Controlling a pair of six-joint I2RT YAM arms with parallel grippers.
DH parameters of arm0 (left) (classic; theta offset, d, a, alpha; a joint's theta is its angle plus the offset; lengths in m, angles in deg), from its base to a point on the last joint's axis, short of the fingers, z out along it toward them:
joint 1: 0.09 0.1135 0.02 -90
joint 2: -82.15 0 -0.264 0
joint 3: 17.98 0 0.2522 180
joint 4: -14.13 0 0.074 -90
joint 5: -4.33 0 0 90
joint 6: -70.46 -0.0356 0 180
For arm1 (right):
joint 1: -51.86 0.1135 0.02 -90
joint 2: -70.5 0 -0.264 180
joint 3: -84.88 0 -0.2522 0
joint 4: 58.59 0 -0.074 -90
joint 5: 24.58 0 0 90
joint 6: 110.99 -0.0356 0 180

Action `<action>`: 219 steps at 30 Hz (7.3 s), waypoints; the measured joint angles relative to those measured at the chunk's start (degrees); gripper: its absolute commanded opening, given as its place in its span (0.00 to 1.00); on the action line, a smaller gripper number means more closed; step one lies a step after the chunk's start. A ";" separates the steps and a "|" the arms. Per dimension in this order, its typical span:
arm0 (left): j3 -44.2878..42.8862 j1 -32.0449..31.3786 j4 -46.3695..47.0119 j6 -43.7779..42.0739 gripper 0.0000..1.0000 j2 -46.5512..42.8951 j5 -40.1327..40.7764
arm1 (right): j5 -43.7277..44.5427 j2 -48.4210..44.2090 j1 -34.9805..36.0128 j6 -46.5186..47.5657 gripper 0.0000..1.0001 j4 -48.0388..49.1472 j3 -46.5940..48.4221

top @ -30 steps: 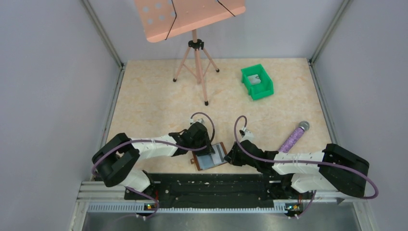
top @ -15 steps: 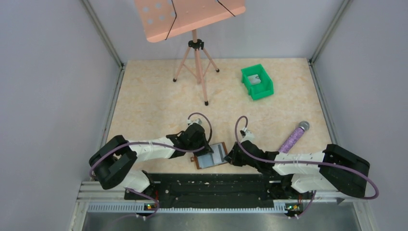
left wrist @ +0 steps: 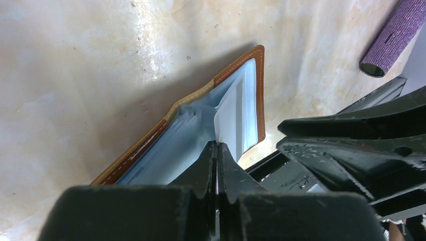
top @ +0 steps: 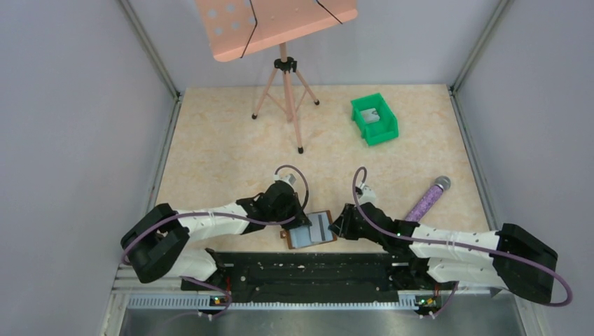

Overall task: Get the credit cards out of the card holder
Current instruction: Remove the credit card from the card holder, then place the credit card in the storage box.

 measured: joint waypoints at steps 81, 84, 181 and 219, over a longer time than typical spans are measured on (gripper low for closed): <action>-10.71 1.88 -32.28 23.08 0.00 -22.34 14.38 | -15.08 -6.88 2.80 79.10 0.51 35.80 -7.19; -10.80 1.88 -32.68 27.30 0.00 -23.76 14.23 | -14.14 -7.34 4.57 84.65 0.51 36.65 -7.17; -7.72 3.58 -3.41 -15.69 0.00 -29.27 -17.40 | -21.53 -35.17 -9.66 24.04 0.65 -9.44 11.76; -8.35 4.22 -4.55 -17.09 0.38 -18.40 -43.76 | -49.51 -10.71 -10.69 23.47 0.00 -17.84 23.02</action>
